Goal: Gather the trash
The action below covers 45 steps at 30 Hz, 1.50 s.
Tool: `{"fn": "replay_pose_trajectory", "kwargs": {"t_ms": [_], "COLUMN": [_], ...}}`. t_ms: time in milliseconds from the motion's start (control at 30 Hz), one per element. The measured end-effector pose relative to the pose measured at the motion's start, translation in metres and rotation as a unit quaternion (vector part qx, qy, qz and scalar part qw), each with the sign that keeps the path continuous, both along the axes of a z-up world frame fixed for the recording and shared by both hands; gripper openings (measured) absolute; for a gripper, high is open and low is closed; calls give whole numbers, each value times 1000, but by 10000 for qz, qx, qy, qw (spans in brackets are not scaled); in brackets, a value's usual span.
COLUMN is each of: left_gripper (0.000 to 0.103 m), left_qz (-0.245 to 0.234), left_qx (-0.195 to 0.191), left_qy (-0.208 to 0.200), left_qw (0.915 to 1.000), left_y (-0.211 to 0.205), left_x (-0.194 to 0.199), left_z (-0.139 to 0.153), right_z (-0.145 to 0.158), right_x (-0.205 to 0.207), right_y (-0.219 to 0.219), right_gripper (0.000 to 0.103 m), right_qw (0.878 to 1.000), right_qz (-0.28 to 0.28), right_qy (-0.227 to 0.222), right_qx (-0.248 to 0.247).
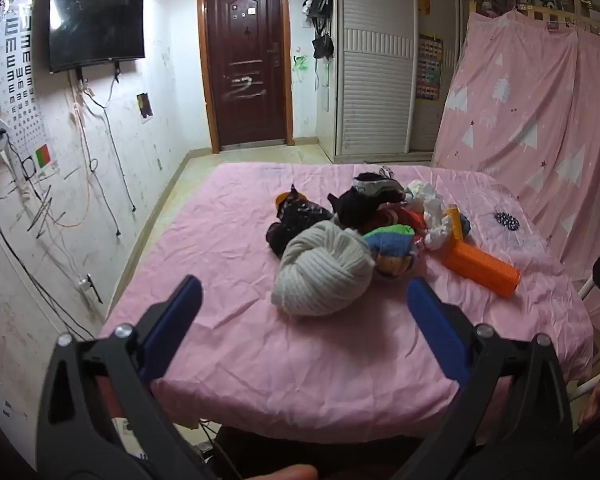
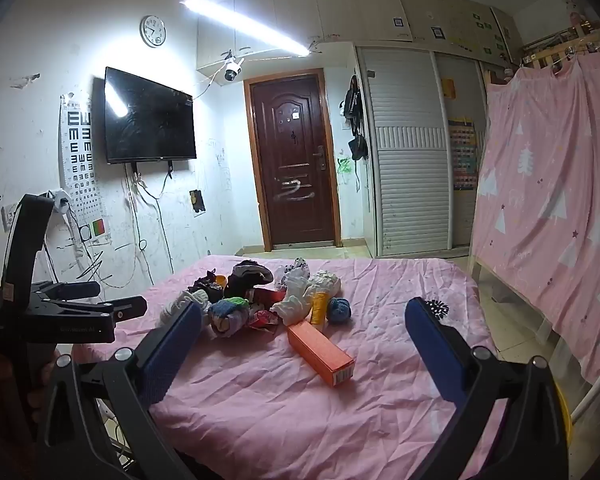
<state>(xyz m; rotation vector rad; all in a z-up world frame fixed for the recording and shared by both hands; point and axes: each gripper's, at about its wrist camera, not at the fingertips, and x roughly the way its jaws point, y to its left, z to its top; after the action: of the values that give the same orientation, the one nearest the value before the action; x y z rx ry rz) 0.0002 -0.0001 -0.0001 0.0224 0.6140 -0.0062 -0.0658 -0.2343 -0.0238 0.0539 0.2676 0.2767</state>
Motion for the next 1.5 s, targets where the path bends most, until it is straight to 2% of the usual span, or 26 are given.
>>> {"fn": "replay_pose_trajectory", "kwargs": {"t_ms": [1500], "left_gripper": [98], "left_qz": [22], "left_qx": [4], "left_qy": [15], "left_qw": [10000], "left_y": [7], "left_x": [-1], "left_z": [-2], "right_z": [4], "right_x": [-5], "right_y": [5], "right_gripper": [95], "right_qw": [10000], "right_qz": [16], "right_qy": [-63], "right_qx": [-50]}}
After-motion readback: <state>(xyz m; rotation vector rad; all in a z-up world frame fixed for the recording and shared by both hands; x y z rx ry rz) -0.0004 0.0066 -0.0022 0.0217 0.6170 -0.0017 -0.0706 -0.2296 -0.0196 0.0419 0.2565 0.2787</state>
